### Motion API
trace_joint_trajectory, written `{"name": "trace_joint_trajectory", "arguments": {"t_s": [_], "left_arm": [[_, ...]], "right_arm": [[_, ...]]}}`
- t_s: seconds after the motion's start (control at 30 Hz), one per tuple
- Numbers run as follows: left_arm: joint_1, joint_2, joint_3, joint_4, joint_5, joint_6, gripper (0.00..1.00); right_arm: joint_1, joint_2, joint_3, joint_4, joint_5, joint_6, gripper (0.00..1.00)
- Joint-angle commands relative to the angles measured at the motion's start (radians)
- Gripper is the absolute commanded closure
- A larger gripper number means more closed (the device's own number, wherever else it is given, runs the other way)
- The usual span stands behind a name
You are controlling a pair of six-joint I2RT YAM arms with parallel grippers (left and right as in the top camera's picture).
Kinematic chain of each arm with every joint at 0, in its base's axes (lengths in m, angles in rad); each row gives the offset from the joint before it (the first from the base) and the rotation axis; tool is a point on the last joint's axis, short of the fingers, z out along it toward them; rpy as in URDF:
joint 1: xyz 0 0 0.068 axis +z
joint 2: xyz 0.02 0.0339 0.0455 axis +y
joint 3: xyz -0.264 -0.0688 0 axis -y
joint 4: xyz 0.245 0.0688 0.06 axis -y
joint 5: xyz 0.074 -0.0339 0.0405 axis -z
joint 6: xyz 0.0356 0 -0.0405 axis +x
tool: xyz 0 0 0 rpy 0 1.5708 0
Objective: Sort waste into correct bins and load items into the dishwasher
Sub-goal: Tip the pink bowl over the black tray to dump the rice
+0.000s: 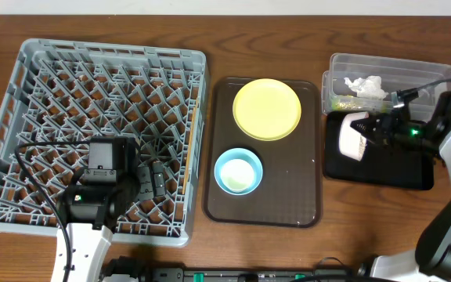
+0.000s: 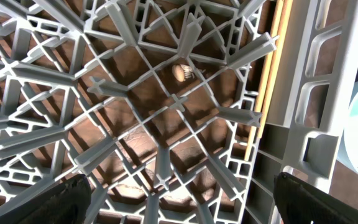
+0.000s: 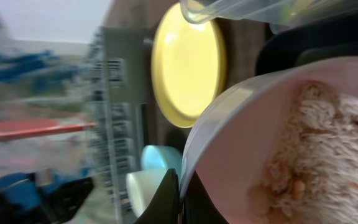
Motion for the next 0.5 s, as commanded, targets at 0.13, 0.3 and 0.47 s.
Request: {"name": "trace_joint_trajectory", "arguments": {"t_s": [0.13, 0.3, 0.47], "left_arm": [[0.005, 0.004, 0.02, -0.003, 0.006, -0.002, 0.04], [0.005, 0.004, 0.02, -0.003, 0.006, -0.002, 0.04], [0.005, 0.004, 0.02, -0.003, 0.006, -0.002, 0.04]], "right_arm": [[-0.087, 0.122, 0.013, -0.002, -0.249, -0.064, 0.99], [-0.137, 0.183, 0.013, -0.002, -0.309, -0.08, 0.99], [-0.194, 0.198, 0.013, -0.002, -0.332, -0.079, 0.99]]}}
